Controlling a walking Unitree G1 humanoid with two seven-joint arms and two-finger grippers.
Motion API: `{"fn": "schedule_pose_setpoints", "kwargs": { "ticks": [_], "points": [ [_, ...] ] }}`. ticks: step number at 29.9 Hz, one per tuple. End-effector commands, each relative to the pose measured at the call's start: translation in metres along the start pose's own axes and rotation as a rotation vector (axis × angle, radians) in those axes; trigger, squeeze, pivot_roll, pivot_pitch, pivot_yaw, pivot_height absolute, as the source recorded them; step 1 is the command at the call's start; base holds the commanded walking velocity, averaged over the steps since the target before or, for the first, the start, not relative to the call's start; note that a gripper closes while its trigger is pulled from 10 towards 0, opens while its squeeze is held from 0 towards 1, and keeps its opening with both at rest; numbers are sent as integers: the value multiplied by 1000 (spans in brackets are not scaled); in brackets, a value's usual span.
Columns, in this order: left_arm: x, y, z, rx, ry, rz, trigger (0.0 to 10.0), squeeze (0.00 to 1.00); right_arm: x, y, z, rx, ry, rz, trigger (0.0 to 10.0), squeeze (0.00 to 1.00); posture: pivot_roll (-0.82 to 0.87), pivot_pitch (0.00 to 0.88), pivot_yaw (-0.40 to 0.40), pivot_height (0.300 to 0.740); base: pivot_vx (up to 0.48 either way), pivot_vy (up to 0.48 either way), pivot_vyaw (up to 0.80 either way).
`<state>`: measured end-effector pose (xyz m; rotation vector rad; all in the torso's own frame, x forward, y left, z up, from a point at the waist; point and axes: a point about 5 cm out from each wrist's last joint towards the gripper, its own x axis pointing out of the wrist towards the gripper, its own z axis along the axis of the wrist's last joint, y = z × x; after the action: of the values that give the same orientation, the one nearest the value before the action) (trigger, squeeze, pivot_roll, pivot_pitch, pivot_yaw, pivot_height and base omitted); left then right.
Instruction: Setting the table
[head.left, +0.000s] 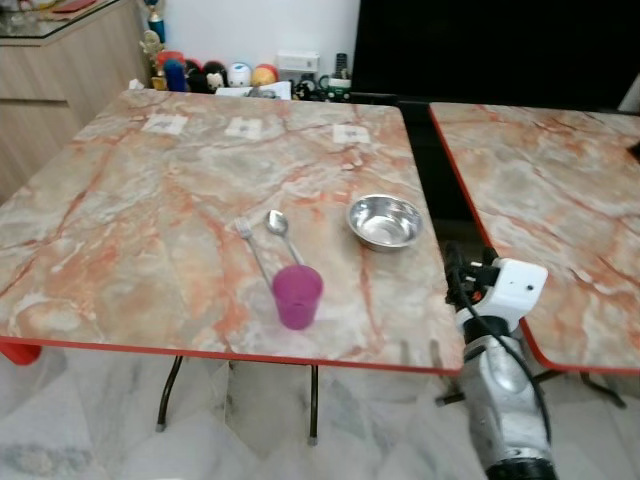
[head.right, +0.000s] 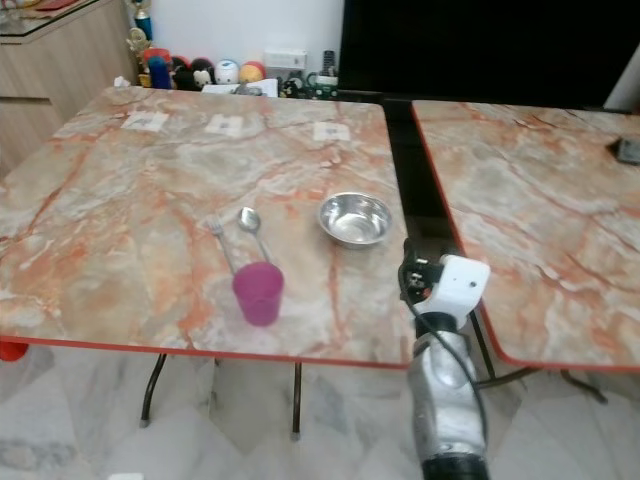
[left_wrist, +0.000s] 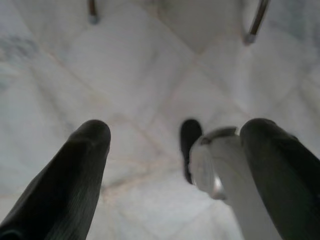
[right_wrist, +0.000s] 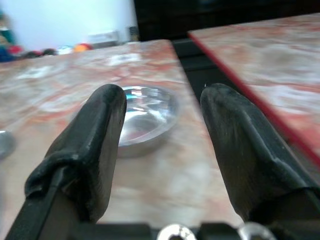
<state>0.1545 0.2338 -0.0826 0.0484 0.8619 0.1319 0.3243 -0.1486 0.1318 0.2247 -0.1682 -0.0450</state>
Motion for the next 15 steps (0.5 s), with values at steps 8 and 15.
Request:
{"fn": "schedule_pose_setpoints", "kwargs": {
  "ticks": [8,15],
  "points": [
    [-1,-6,-5,-13,17,-11,10000,0,1,-9,4,-36,-18,-10,10000,0,30,98,-35,740,255,0,0],
    [-1,-6,-4,-11,16,-14,10000,0,1,-9,4,-24,-19,-17,10000,0,30,98,-35,740,255,0,0]
  ]
}}
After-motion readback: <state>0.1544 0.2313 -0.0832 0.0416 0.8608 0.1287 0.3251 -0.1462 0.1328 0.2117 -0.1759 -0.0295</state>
